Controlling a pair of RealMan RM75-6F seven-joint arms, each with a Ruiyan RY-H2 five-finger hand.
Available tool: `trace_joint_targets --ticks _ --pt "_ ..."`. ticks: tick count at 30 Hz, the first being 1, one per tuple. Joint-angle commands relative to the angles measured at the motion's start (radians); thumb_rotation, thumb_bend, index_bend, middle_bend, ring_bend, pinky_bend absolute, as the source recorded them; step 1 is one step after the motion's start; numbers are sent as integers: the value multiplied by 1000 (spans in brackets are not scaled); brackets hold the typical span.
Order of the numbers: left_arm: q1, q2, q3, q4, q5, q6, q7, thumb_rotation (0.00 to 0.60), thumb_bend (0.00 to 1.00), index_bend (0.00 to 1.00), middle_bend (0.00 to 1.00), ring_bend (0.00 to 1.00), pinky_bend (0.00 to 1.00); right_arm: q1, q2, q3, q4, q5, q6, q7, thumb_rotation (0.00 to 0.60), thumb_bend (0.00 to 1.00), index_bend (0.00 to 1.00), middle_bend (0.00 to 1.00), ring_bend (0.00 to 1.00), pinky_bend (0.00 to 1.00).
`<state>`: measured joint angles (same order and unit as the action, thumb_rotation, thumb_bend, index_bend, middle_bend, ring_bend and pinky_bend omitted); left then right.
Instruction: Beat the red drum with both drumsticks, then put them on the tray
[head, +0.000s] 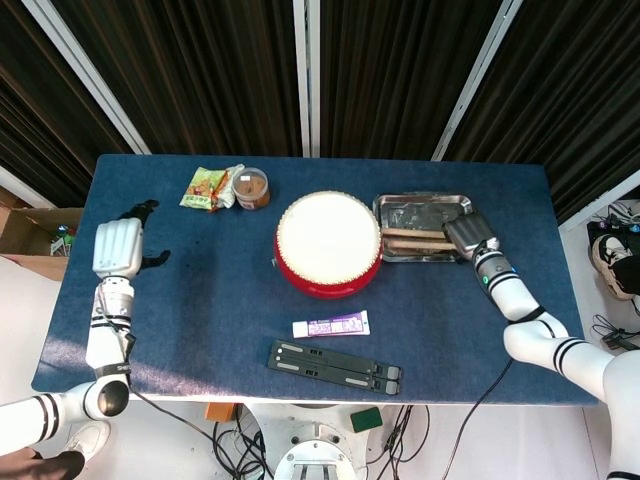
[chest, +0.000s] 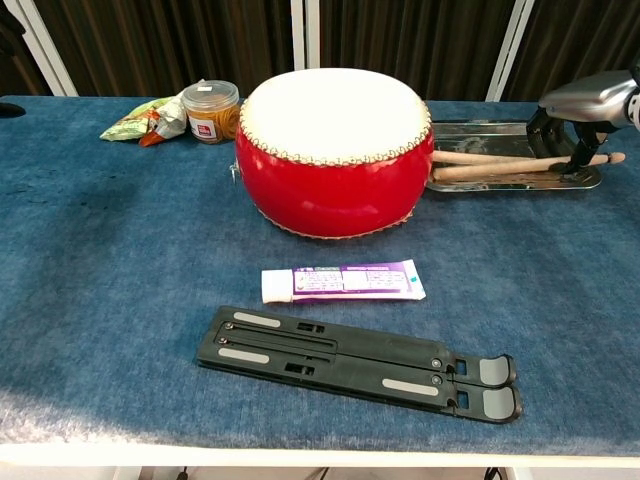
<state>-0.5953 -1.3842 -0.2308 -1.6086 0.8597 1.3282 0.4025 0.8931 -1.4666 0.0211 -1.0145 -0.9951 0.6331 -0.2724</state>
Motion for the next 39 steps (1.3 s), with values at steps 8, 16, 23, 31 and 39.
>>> trace_joint_targets --ticks 8,16,23,31,39 --pt "46 34 25 -4 44 -8 -19 600 150 204 260 382 683 -41 -20 24 11 -10 44 -6 600 306 415 409 241 384" --pt "119 143 82 -8 191 -53 -192 600 117 204 250 304 438 -155 145 85 -236 -58 283 63 600 306 247 309 175 319" --pt "200 190 145 52 355 -24 -374 600 108 199 197 197 242 -336 319 85 -484 -98 518 142 600 309 4 94 13 161" --pt "319 202 196 47 464 110 -459 600 108 193 183 182 228 -550 394 16 -590 -218 732 278 600 329 0 41 0 78" --pt "421 199 259 4 566 219 -445 600 109 193 183 182 229 -691 351 -32 -559 -329 878 349 600 343 0 50 0 63"
